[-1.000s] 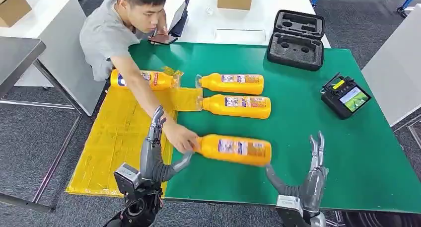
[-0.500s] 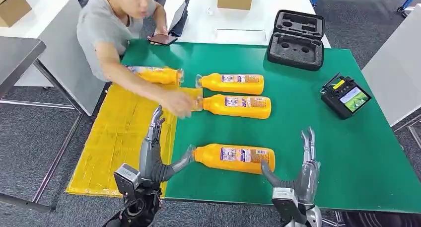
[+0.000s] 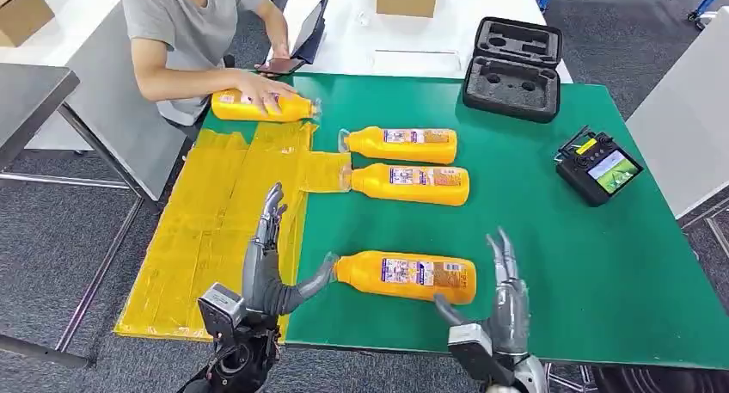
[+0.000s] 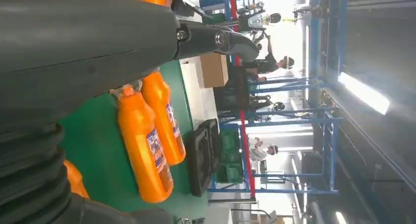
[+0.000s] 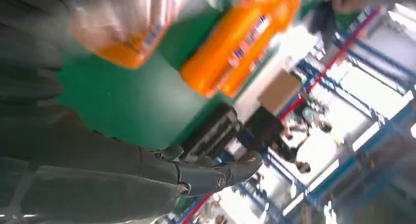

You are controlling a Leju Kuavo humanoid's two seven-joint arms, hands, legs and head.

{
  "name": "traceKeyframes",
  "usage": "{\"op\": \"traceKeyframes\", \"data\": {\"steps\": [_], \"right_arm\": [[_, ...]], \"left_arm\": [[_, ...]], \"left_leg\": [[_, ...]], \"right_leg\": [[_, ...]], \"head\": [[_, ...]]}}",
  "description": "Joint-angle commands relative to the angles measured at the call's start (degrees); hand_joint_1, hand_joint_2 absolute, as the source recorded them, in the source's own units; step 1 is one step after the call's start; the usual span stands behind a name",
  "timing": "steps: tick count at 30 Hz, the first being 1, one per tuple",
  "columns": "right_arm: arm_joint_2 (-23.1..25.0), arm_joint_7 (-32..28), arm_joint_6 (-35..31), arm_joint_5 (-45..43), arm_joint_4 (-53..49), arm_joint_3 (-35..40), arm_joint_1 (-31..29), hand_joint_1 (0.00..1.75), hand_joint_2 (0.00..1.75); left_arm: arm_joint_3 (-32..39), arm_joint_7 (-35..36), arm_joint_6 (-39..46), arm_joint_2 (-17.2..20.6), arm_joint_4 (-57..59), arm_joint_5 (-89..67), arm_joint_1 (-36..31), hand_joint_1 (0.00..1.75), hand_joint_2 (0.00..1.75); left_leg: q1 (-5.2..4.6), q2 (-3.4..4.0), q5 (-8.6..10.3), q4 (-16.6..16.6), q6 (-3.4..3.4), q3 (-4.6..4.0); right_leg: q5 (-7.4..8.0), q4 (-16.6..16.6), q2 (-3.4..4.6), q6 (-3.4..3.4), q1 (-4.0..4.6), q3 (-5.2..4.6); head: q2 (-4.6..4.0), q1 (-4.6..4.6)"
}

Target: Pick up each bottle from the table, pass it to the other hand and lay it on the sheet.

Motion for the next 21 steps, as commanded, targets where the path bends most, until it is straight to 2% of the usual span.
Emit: {"op": "traceKeyframes", "data": {"steps": [1,6,13,21], "right_arm": [[-0.9,2.8,2.6,6.5,10.5,-2.1,-3.5,0.00,1.75],[-1.9,6.6,4.3,11.0,11.1,-3.6,-4.4,0.00,1.75],[-1.9,6.6,4.3,11.0,11.1,-3.6,-4.4,0.00,1.75],[-3.9,10.0,8.3,17.6,9.4,-5.2,-6.3,0.00,1.75]], "left_arm": [[-1.6,-4.0,-1.1,2.1,3.1,0.3,-2.9,0.00,1.75],[-2.0,-4.0,-1.9,2.0,3.4,0.4,-3.4,0.00,1.75],[-2.0,-4.0,-1.9,2.0,3.4,0.4,-3.4,0.00,1.75],[-2.5,-4.0,-2.5,1.5,3.9,0.8,-4.8,0.00,1.75]], "left_leg": [[0.02,0.00,0.02,-0.1,-0.04,0.12],[0.01,0.05,0.01,-0.1,-0.06,0.17],[0.01,0.03,0.01,-0.1,-0.06,0.13],[0.01,0.06,0.00,0.0,-0.06,0.11]], "right_leg": [[0.02,-0.1,-0.02,-0.05,0.02,0.13],[0.02,-0.1,0.02,-0.07,0.01,0.16],[0.02,-0.1,0.00,-0.07,0.02,0.12],[0.03,-0.1,0.04,-0.07,0.02,0.11]], "head": [[0.00,0.00],[0.00,0.00],[0.00,0.00],[0.00,0.00]]}}
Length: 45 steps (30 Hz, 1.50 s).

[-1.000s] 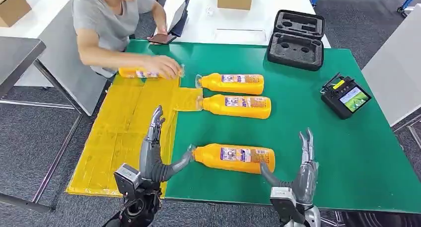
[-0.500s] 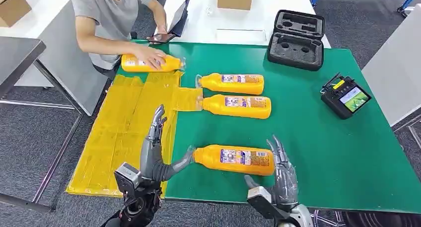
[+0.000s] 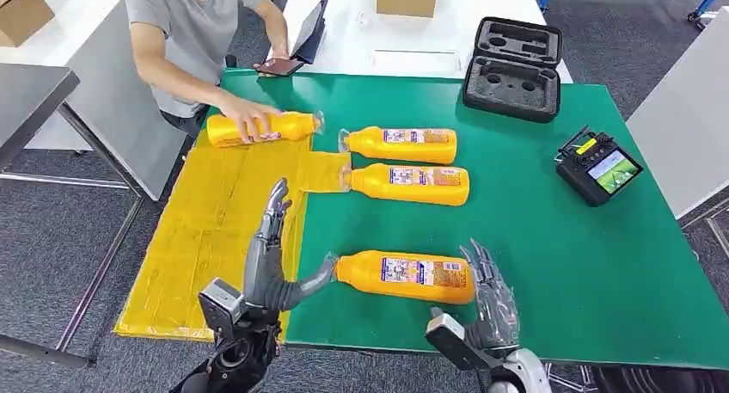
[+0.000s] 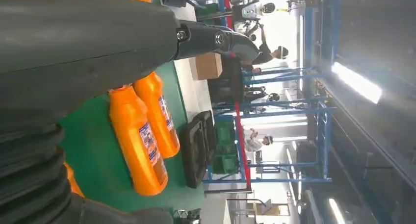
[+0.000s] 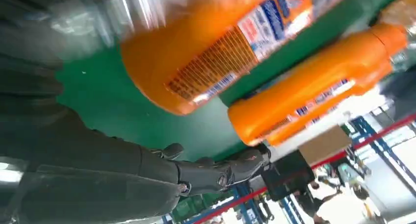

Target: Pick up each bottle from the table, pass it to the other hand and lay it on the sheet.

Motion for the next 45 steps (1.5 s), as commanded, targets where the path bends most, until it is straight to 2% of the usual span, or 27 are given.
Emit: {"op": "traceKeyframes", "data": {"steps": [1,11,20,45], "right_arm": [[-2.4,1.5,3.1,3.3,2.4,-2.6,-4.5,0.00,1.75],[-3.0,0.8,3.9,3.6,4.3,-3.2,-5.5,0.00,1.75],[-4.8,0.5,6.4,3.4,9.7,-4.0,-9.1,0.00,1.75],[-4.3,-1.5,11.0,0.6,18.1,-1.6,-14.2,0.00,1.75]], "left_arm": [[-1.9,-4.0,-0.8,1.0,3.8,0.6,-3.4,0.00,1.75],[-2.5,-4.0,-1.1,1.0,3.9,0.6,-3.8,0.00,1.75],[-2.6,-4.0,-1.6,0.4,4.4,0.9,-4.8,0.00,1.75],[-2.2,-4.0,-2.2,0.1,4.9,0.3,-5.3,0.00,1.75]], "left_leg": [[0.00,0.11,-0.01,-0.1,-0.07,0.14],[0.02,0.06,0.01,-0.1,-0.06,0.16],[0.02,0.03,0.02,0.0,-0.05,0.11],[0.05,0.10,0.02,0.0,-0.05,0.14]], "right_leg": [[0.02,-0.1,0.07,-0.09,0.01,0.12],[0.03,-0.1,0.02,-0.08,0.03,0.16],[0.05,-0.1,0.01,-0.04,0.03,0.11],[0.08,-0.1,0.07,-0.03,0.05,0.15]], "head": [[0.02,0.00],[0.02,0.00],[0.02,0.00],[0.00,0.00]]}}
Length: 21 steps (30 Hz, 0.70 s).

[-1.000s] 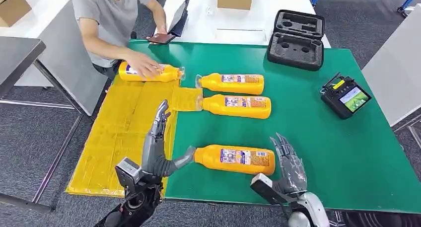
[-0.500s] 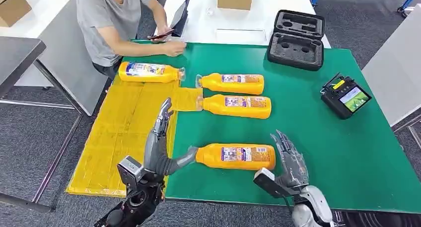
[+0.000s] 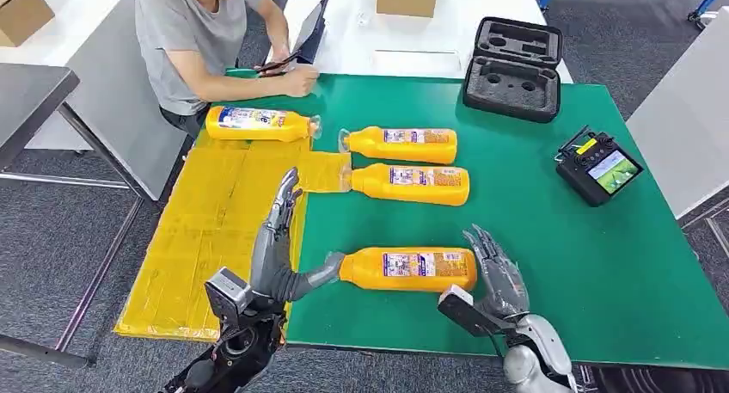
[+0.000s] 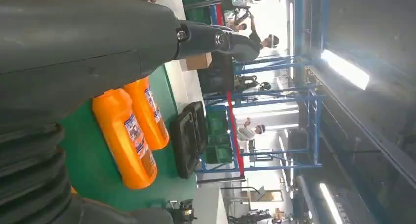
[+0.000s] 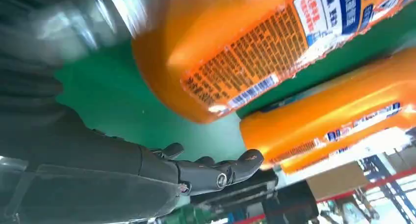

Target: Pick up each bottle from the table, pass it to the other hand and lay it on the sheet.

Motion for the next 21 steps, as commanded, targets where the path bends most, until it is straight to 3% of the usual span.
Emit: {"op": "traceKeyframes", "data": {"steps": [1,8,9,10,14,15,16,21], "right_arm": [[-0.1,-0.5,1.6,-0.9,7.0,1.1,-3.4,0.00,1.75],[-1.2,-1.4,4.5,-2.2,9.4,1.7,-4.5,0.05,1.75],[-1.4,-1.7,4.8,-2.3,10.0,2.0,-4.8,0.54,1.75],[-1.4,-1.8,4.9,-2.4,10.1,2.0,-4.9,1.34,1.75],[-1.6,-1.9,5.4,-2.6,10.7,2.2,-5.3,1.47,1.75],[-1.9,-2.0,5.9,-2.7,11.5,2.5,-5.7,1.69,1.75],[-2.2,-2.0,6.1,-2.7,12.4,2.8,-6.1,1.75,1.75],[-2.7,-3.2,6.6,-2.9,15.3,3.9,-8.2,1.75,1.75]], "left_arm": [[-0.9,-4.0,-0.4,0.6,3.4,0.0,-2.2,0.00,1.75],[-1.1,-4.0,-0.6,0.5,3.5,0.3,-2.4,0.00,1.75],[-1.1,-4.0,-0.5,0.5,3.5,0.4,-2.4,0.00,1.75],[-1.2,-4.0,-0.5,0.6,3.5,0.4,-2.5,0.00,1.75],[-1.2,-4.0,-0.4,0.6,3.4,0.5,-2.5,0.00,1.75],[-1.2,-4.0,-0.3,0.5,3.3,0.6,-2.5,0.00,1.75],[-1.1,-4.0,-0.1,0.5,3.2,0.6,-2.3,0.00,1.75],[-0.9,-4.0,0.5,0.9,2.4,0.5,-1.5,0.00,1.75]], "left_leg": [[0.03,0.08,0.00,-0.1,-0.07,0.14],[0.02,0.11,-0.01,-0.1,-0.07,0.15],[0.02,0.07,-0.01,0.0,-0.06,0.12],[0.01,0.07,0.00,0.0,-0.06,0.10],[0.04,0.10,-0.01,0.0,-0.08,0.14],[0.03,0.07,0.00,0.0,-0.06,0.11],[0.04,0.10,-0.01,-0.1,-0.09,0.19],[0.01,0.09,-0.01,-0.1,-0.06,0.14]], "right_leg": [[0.03,-0.1,0.05,-0.09,0.04,0.13],[0.03,-0.1,0.08,-0.09,0.03,0.14],[0.02,-0.1,0.04,-0.08,0.03,0.11],[0.02,0.0,0.04,-0.07,0.02,0.09],[0.03,-0.1,0.06,-0.09,0.05,0.13],[0.02,-0.1,0.04,-0.07,0.03,0.11],[0.03,-0.1,0.05,-0.11,0.05,0.18],[0.03,-0.1,0.06,-0.05,0.02,0.12]], "head": [[0.00,0.00],[0.00,0.00],[0.00,0.00],[0.00,-0.02],[0.00,0.00],[0.00,0.00],[0.00,0.00],[0.00,0.00]]}}
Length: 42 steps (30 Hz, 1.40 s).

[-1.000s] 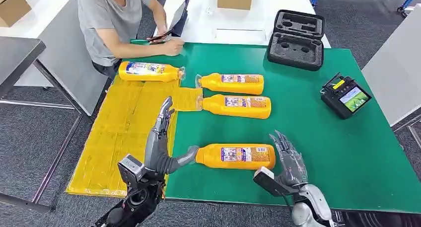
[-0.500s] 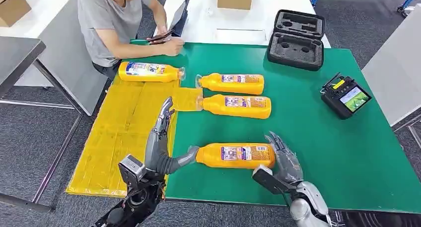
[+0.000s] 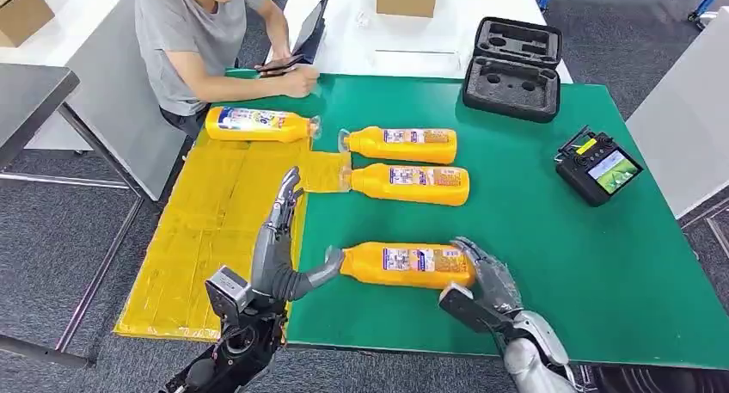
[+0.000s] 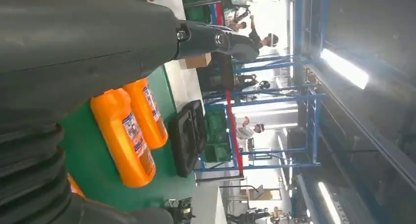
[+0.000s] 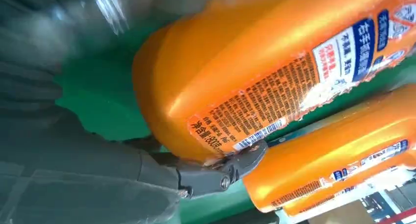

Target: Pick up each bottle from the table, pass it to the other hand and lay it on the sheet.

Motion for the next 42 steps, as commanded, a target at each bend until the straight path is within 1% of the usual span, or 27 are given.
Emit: {"op": "traceKeyframes", "data": {"steps": [1,4,7,10,11,12,17,20,22,24,25,26,29,35,36,42], "right_arm": [[-1.5,-1.3,1.0,-0.3,9.2,3.4,-5.0,1.75,1.75],[-0.9,-1.1,0.3,-0.7,9.6,3.4,-5.4,1.75,1.75],[-0.8,-1.0,0.1,-0.9,9.4,3.3,-5.1,1.75,1.75],[-1.1,-0.8,0.3,-1.1,9.7,3.4,-5.0,1.75,1.75],[-1.2,-0.7,0.5,-1.2,10.1,3.4,-5.0,1.75,1.75],[-1.2,-0.7,0.5,-1.2,10.1,3.4,-5.0,1.75,1.75],[-0.8,-1.0,0.7,-2.4,10.8,2.7,-5.3,1.75,1.75],[0.1,-3.0,0.7,-5.4,10.3,1.2,-5.2,1.75,1.75],[0.9,-5.9,1.8,-9.1,9.2,-0.1,-5.0,1.75,1.75],[1.1,-6.5,1.9,-9.9,8.8,-0.4,-5.0,1.75,1.75],[1.5,-7.7,2.0,-11.2,8.2,-1.0,-4.8,1.75,1.75],[1.8,-7.9,2.1,-11.9,7.6,-1.1,-4.7,1.75,1.75],[1.8,-7.9,2.1,-11.9,7.6,-1.1,-4.7,1.75,1.75],[2.1,-7.9,3.3,-18.9,3.5,-1.9,-3.2,1.75,1.75],[2.0,-7.9,3.4,-19.5,3.4,-1.9,-3.1,1.75,1.75],[2.0,-7.9,3.9,-21.5,3.3,-1.9,-2.8,1.75,1.75]], "left_arm": [[-0.7,-4.0,0.4,1.1,2.1,0.1,-1.1,0.00,1.75],[-0.7,-4.0,0.3,1.1,2.1,0.2,-1.1,0.00,1.75],[-0.7,-4.0,0.3,1.2,2.0,0.3,-1.0,0.00,1.75],[-0.8,-4.0,0.2,1.2,1.9,0.4,-1.0,0.00,1.75],[-0.8,-4.0,0.1,1.1,2.0,0.5,-1.1,0.00,1.75],[-0.8,-4.0,0.1,1.1,2.0,0.5,-1.1,0.00,1.75],[-0.6,-4.0,0.3,0.8,2.1,0.4,-1.3,0.00,1.75],[-0.3,-4.0,2.4,0.9,0.7,0.2,-1.0,0.00,1.75],[0.3,-4.0,3.6,0.7,0.2,0.8,-0.8,0.00,1.75],[0.6,-4.0,3.8,0.6,0.3,0.8,-0.9,0.00,1.75],[0.7,-4.0,4.2,0.4,0.3,0.7,-0.9,0.00,1.75],[0.8,-4.0,4.2,0.4,0.3,0.8,-0.9,0.00,1.75],[0.8,-4.0,4.2,0.4,0.3,0.8,-0.9,0.00,1.75],[0.7,-4.0,5.4,0.6,-0.3,0.7,-0.7,0.00,1.75],[0.7,-4.0,5.5,0.6,-0.4,0.7,-0.7,0.00,1.75],[0.8,-4.0,5.7,0.9,-0.3,0.8,-0.7,0.00,1.75]], "left_leg": [[0.01,0.07,0.00,0.0,-0.04,0.08],[0.04,0.18,-0.01,-0.1,-0.09,0.19],[0.03,0.08,0.00,-0.1,-0.06,0.14],[0.02,0.08,0.00,0.0,-0.05,0.11],[0.06,0.17,-0.01,-0.1,-0.13,0.26],[0.02,0.07,-0.01,0.0,-0.06,0.13],[0.03,0.09,0.00,-0.1,-0.07,0.20],[0.04,0.11,0.01,-0.1,-0.09,0.18],[0.03,0.07,0.00,0.0,-0.06,0.10],[0.04,0.08,-0.01,0.0,-0.08,0.13],[0.03,0.09,0.00,0.0,-0.05,0.12],[0.07,0.17,-0.02,-0.1,-0.13,0.25],[0.05,0.12,-0.03,0.0,-0.09,0.16],[0.02,0.07,-0.01,0.0,-0.07,0.11],[0.05,0.15,-0.01,0.0,-0.10,0.15],[0.01,0.08,0.00,0.0,-0.05,0.06]], "right_leg": [[0.02,0.0,0.05,-0.04,0.01,0.06],[0.04,-0.1,0.14,-0.11,0.05,0.16],[0.03,-0.1,0.04,-0.06,0.03,0.12],[0.02,0.0,0.04,-0.05,0.03,0.09],[0.05,-0.1,0.10,-0.14,0.08,0.23],[0.02,-0.1,0.03,-0.06,0.04,0.13],[0.03,-0.1,0.03,-0.08,0.04,0.19],[0.04,-0.1,0.05,-0.09,0.05,0.16],[0.03,0.0,0.03,-0.06,0.04,0.09],[0.03,0.0,0.04,-0.07,0.04,0.12],[0.05,0.0,0.06,-0.03,0.03,0.11],[0.06,-0.1,0.12,-0.11,0.08,0.23],[0.03,0.0,0.08,-0.07,0.06,0.13],[0.03,0.0,0.05,-0.05,0.03,0.10],[0.06,-0.1,0.11,-0.08,0.06,0.13],[0.04,0.0,0.06,-0.03,0.01,0.05]], "head": [[-0.02,0.00],[-0.02,0.00],[-0.02,0.00],[-0.02,0.00],[-0.02,0.00],[-0.02,0.00],[0.00,0.00],[-0.02,0.00],[-0.02,0.00],[-0.02,0.00],[-0.02,0.00],[-0.02,0.00],[-0.02,0.00],[-0.02,0.00],[-0.02,0.00],[-0.02,-0.02]]}}
